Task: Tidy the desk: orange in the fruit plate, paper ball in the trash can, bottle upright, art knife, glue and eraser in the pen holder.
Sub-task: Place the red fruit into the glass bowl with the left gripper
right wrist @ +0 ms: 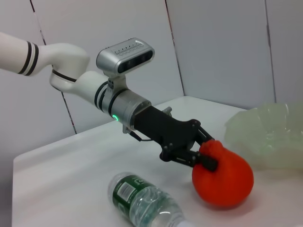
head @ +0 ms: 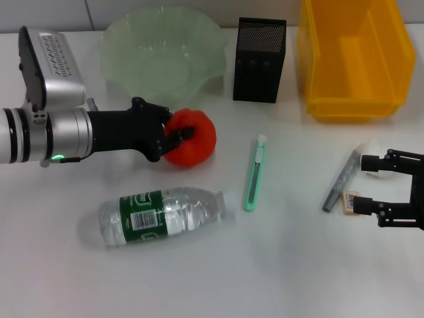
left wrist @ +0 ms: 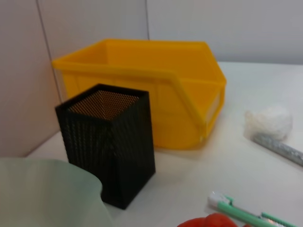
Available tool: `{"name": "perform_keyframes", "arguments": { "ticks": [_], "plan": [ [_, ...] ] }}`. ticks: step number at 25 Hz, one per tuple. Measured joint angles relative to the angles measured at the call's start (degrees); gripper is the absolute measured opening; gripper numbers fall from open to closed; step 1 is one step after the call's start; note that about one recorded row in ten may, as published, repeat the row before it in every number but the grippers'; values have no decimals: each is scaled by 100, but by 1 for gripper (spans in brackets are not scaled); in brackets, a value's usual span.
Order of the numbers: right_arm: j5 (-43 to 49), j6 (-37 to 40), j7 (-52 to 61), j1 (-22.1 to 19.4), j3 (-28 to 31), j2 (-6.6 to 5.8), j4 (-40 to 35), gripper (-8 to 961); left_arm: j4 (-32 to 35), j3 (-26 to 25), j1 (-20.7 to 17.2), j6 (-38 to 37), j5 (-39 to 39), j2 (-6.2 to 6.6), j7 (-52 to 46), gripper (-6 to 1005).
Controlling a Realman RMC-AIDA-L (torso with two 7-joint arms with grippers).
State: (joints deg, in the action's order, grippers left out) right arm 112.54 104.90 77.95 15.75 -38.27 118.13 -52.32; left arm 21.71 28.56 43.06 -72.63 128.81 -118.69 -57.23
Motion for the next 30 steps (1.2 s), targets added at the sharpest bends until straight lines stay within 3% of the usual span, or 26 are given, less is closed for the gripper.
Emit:
{"name": "perform_keyframes", "arguments": {
  "ticks": [5,12,16,21,30],
  "plan": [
    [0,-1,1,8,3,10,25,779,320,-29,-104,-435,-332,9,-70,217],
    [-2,-6,0,7,-28,26,29,776,1472,-5,-473,-1533,-1325,24,-836,155],
    [-4,-6,-27,7,-41,69,29,775,1746,1,-529,-1574,-1729,24,-1195,125],
    [-5,-6,-40,9,-49,79,55,773,1707,108,-340,-1068,-1829,-9,-1302,95],
    [-4,-5,-62,16,-50,74,158,770,1510,1629,-70,1331,-2415,-27,-1913,63]
  ]
}}
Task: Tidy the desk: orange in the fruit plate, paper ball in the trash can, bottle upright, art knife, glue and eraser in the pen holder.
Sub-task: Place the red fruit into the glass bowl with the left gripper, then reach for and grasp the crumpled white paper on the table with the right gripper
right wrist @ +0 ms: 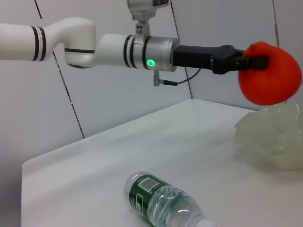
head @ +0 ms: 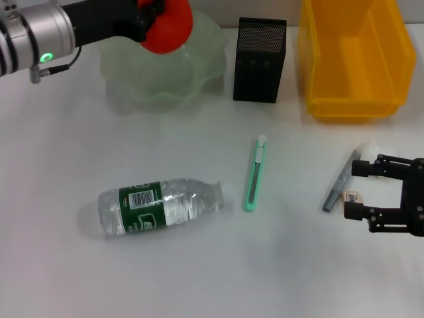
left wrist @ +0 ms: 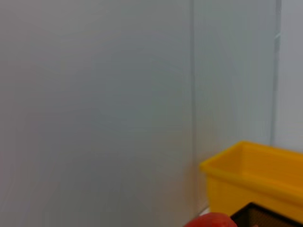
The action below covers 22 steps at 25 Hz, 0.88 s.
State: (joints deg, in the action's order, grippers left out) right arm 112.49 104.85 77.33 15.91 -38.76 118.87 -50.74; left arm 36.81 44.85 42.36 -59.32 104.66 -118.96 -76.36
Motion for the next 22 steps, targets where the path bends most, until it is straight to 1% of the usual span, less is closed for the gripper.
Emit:
{"name": "perform_keyframes", "arguments": {
  "ticks": [2,5,9,11,13,19,22],
  "plan": [
    [0,0,-4,0,0,-2,2,769,0,482,2,542,-231,-1,-49,60],
    [0,0,-13,0,0,-3,3,768,18,1016,4,1108,-335,-3,-191,59],
    [1,0,-15,9,0,-4,3,766,9,1456,6,1561,-502,-17,-242,58],
    [1,0,-16,17,0,-4,3,765,-4,1666,7,1681,-620,-17,-243,127],
    [1,0,-16,23,1,-4,3,765,3,1758,7,1715,-664,-17,-244,196],
    [1,0,-17,52,15,1,29,762,34,1767,-9,1740,-765,-1,-262,405],
    [1,-1,-15,59,30,2,29,761,150,1749,-118,1570,-852,17,-265,494]
  ]
}}
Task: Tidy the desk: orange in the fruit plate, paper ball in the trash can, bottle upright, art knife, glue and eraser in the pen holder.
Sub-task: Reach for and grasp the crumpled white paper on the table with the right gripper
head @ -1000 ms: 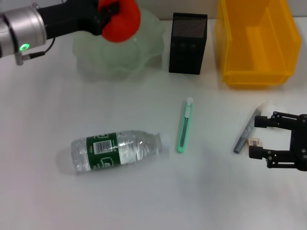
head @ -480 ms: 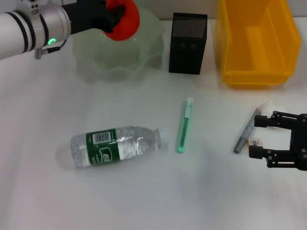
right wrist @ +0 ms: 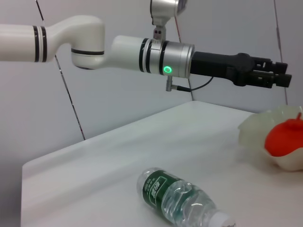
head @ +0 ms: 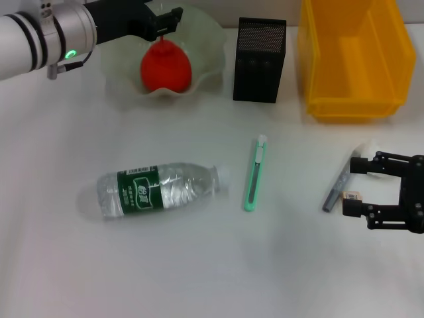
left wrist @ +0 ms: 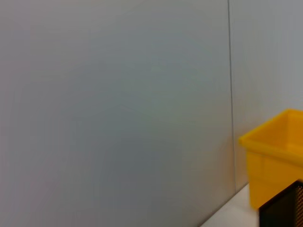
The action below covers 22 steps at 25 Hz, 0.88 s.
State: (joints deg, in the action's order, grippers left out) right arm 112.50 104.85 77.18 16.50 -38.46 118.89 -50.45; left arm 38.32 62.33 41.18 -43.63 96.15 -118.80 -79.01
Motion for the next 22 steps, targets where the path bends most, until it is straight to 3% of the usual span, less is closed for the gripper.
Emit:
{"name": "perform_keyframes", "arguments": {
  "ticks": [3,6,8,9,11,14,18,20,22],
  "plan": [
    [-8,5,155,-2,28,0,-100,760,242,-12,-277,-688,-299,37,56,574],
    [7,6,661,-26,15,-3,-508,759,674,-216,-755,-1928,-513,79,41,654],
    [71,32,1067,-33,-11,-2,-906,758,866,-530,-1007,-2819,-524,114,-22,708],
    [202,81,1579,-2,-62,-1,-1409,758,906,-832,-1180,-3610,-526,172,-55,758],
    [287,111,1853,30,-117,-1,-1653,757,888,-963,-1258,-3991,-529,218,-61,859],
    [868,277,3139,269,-562,-8,-2671,756,845,-1162,-1588,-5077,-462,397,-9,859],
    [1419,254,3853,493,-952,3,-3220,755,831,-1152,-1761,-5632,-327,527,129,859],
    [2370,232,4847,892,-1492,-11,-3682,754,646,-1190,-1906,-6119,-231,679,234,859],
    [2659,248,5132,989,-1627,-18,-3785,753,595,-1191,-1939,-6157,-229,706,237,859]
  ]
}}
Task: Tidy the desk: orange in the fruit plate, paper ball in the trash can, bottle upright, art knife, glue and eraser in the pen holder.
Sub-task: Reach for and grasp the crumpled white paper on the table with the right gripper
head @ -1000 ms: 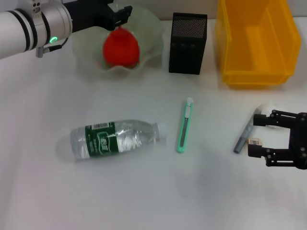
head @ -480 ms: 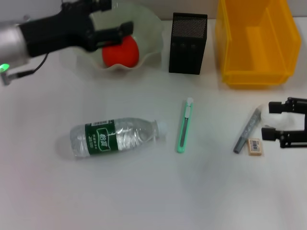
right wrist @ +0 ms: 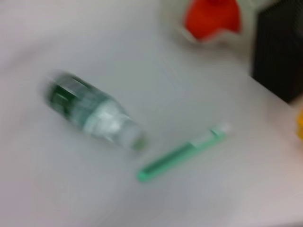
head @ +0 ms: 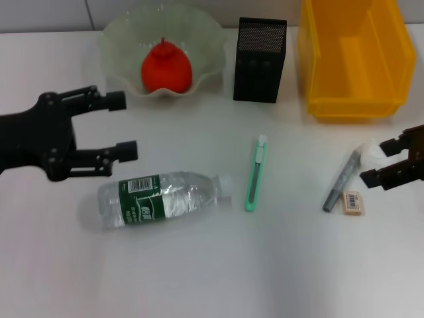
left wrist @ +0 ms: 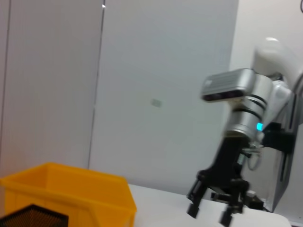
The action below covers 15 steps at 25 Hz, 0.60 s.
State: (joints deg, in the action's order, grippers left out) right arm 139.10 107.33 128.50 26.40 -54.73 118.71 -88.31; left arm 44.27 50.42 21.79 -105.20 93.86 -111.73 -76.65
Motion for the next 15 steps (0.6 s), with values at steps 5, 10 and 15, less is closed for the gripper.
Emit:
{"name": "perform_keyframes", "arguments": {
  "ticks": [5,10,15],
  "plan": [
    [1025,42,1013,310,-472,-36,-265,751,-134,-15,-112,-64,80,49,124,858],
    [1852,36,1624,559,-723,-56,-201,749,-180,3,-123,-60,175,33,237,858],
    [2177,-348,1810,666,-821,30,362,747,-183,-26,-71,-13,359,-15,239,858]
  ]
}}
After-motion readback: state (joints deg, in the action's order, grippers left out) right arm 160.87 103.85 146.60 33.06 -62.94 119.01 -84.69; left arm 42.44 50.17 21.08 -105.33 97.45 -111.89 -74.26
